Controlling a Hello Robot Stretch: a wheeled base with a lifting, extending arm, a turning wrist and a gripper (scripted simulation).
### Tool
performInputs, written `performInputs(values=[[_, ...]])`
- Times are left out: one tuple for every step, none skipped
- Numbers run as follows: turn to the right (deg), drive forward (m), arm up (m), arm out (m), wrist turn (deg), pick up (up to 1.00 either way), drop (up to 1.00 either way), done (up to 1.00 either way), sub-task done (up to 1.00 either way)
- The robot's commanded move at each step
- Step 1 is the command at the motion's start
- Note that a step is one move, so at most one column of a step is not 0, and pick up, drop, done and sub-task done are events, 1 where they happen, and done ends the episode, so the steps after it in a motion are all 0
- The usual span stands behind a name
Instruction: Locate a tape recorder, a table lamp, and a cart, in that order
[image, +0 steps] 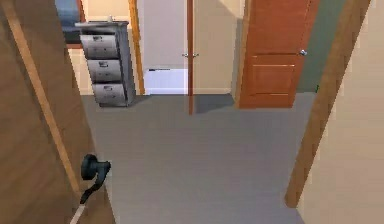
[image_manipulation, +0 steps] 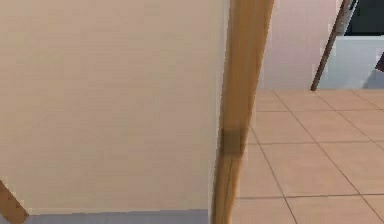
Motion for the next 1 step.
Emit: performInputs(values=[[0.0, 0.8, 0.0, 0.0, 0.0, 0.0, 0.0, 0.0, 0.0]])
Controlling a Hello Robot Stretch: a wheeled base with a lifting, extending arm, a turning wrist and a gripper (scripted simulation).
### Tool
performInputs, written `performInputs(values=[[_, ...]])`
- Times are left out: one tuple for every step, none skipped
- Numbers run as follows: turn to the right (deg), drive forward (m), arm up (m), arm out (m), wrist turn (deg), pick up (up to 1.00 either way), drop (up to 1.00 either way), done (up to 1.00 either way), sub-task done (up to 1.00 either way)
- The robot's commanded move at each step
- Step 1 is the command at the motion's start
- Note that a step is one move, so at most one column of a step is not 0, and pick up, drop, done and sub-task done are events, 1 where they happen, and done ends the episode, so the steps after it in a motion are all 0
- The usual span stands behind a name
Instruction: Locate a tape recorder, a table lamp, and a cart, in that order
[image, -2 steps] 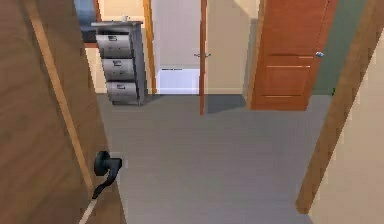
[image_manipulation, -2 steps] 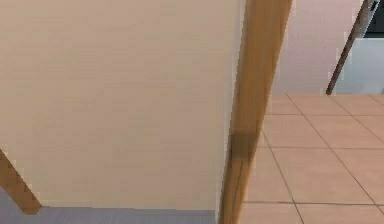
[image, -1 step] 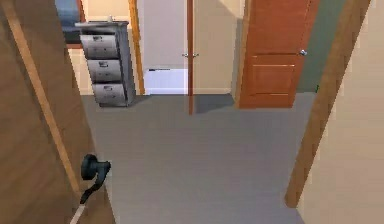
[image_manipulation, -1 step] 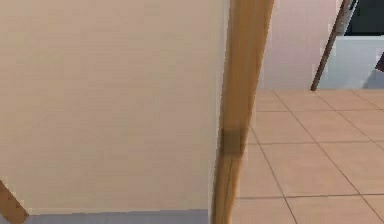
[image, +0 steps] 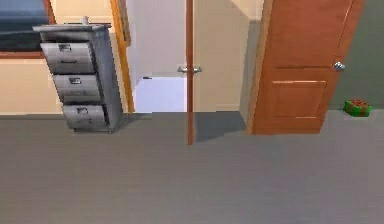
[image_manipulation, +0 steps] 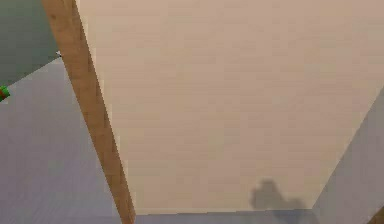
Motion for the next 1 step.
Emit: performInputs(values=[[-12.0, 0.0, 0.0, 0.0, 0.0, 0.0, 0.0, 0.0, 0.0]])
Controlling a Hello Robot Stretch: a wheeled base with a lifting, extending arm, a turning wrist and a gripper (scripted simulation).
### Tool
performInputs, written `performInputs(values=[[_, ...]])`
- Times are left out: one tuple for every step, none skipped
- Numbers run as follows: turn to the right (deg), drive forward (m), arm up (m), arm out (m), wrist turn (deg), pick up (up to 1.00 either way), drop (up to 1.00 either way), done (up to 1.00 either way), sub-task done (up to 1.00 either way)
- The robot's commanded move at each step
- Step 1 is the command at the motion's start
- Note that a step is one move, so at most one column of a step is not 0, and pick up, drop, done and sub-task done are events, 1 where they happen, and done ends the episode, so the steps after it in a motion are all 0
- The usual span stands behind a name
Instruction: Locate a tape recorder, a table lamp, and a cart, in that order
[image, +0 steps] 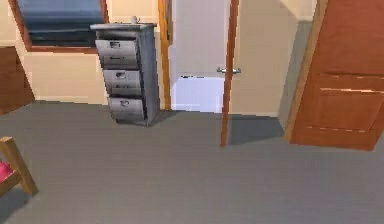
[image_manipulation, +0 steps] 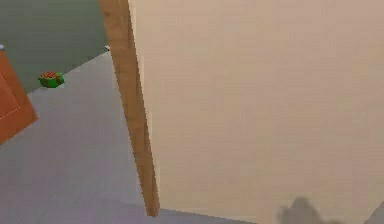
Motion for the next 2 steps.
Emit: performInputs(values=[[0.0, 1.0, 0.0, 0.0, 0.0, 0.0, 0.0, 0.0, 0.0], [0.0, 1.0, 0.0, 0.0, 0.0, 0.0, 0.0, 0.0, 0.0]])
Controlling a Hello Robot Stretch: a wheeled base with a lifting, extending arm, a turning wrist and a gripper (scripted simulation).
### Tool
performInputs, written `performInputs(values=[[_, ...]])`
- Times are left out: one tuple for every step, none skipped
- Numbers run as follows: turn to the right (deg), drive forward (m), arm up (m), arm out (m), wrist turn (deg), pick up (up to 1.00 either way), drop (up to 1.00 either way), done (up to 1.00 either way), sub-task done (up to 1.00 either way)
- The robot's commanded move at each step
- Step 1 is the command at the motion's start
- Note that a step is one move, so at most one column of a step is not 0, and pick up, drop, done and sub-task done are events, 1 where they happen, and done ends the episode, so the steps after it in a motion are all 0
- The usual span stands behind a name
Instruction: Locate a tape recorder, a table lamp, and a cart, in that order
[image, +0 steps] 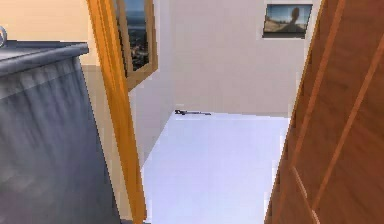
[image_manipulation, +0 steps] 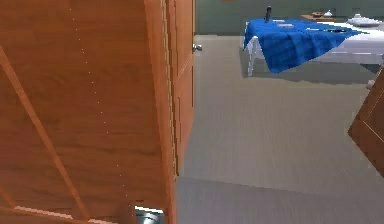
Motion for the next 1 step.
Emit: performInputs(values=[[-3.0, 0.0, 0.0, 0.0, 0.0, 0.0, 0.0, 0.0, 0.0]])
